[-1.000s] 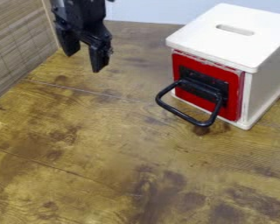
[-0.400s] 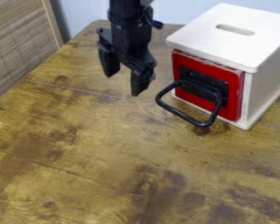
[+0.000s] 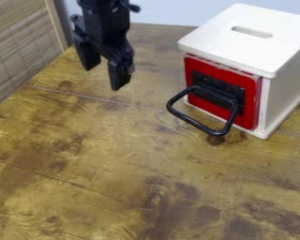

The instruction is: Close the drawer

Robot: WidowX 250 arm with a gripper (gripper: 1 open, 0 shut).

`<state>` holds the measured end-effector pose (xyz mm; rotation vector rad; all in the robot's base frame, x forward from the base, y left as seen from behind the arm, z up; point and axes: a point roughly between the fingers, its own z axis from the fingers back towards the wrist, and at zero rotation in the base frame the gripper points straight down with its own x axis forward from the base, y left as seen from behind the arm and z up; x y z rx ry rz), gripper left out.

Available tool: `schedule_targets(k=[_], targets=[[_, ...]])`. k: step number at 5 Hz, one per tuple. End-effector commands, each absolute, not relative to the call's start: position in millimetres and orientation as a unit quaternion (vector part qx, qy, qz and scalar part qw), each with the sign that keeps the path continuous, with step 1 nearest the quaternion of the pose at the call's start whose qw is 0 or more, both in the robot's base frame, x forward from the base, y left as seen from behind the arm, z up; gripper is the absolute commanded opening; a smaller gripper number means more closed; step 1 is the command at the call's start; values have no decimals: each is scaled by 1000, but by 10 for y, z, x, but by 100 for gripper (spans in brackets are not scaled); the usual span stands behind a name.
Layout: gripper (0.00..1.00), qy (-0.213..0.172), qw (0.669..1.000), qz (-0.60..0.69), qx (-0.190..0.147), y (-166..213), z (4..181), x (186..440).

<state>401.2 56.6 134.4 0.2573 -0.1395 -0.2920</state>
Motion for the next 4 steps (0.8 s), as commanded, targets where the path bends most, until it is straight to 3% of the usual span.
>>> schedule_targets(k=[1, 4], targets=[[100, -120, 975, -112, 149, 589, 1719, 4013], [100, -132, 965, -174, 144, 511, 1650, 4144]])
